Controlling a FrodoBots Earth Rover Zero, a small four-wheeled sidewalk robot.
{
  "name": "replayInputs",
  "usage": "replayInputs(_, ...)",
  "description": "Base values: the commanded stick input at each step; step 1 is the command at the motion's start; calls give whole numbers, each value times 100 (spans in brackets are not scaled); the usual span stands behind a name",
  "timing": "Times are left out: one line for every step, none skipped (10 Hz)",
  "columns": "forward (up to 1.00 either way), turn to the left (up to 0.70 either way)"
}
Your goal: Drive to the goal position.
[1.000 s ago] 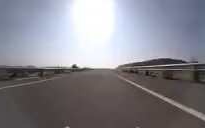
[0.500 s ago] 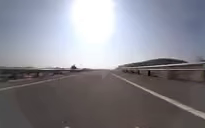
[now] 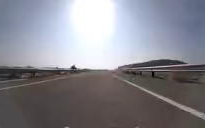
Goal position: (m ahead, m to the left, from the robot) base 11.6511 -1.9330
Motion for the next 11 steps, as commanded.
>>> replayInputs(100,0)
replayInputs(100,0)
replayInputs(100,0)
replayInputs(100,0)
replayInputs(100,0)
replayInputs(100,0)
replayInputs(100,0)
replayInputs(100,0)
replayInputs(100,0)
replayInputs(100,0)
replayInputs(100,0)
